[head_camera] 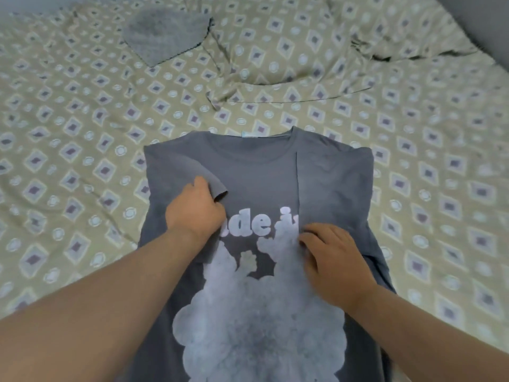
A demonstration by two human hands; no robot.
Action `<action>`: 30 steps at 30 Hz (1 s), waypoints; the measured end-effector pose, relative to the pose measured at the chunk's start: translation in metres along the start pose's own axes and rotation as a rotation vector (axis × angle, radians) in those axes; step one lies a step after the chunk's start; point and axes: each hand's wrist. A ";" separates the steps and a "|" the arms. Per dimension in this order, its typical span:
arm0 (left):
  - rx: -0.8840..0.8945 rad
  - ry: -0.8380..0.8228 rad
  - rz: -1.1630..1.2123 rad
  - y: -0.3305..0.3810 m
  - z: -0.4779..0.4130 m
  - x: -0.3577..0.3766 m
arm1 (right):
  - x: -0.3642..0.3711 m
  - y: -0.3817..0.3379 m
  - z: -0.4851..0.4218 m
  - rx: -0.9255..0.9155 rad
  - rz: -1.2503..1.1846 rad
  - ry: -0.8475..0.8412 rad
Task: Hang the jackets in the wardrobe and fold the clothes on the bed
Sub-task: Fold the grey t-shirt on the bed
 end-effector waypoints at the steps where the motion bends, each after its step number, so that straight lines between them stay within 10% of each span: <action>1: 0.075 0.031 -0.085 -0.003 -0.004 -0.003 | -0.003 0.008 -0.004 0.013 0.005 0.027; 6: 0.346 -0.067 -0.362 0.001 -0.047 -0.024 | 0.006 0.030 -0.038 0.061 0.056 0.035; 10: 0.011 -0.166 -0.122 0.004 -0.065 -0.007 | 0.036 0.026 -0.033 0.161 0.119 -0.036; 14: -0.426 0.192 0.467 0.001 -0.076 -0.008 | 0.037 0.028 -0.035 0.181 0.136 -0.036; 21: 0.361 0.047 0.099 0.003 -0.038 0.019 | 0.035 0.025 -0.038 0.213 0.150 -0.057; 30: 0.453 -0.044 -0.208 0.000 -0.100 -0.012 | 0.042 0.028 -0.039 0.198 0.175 -0.004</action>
Point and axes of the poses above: each hand's wrist, its own z-axis away from the middle knuckle, its own x-axis out of the palm, y = z × x, and after that the axes turned 3 degrees about x, right-handed
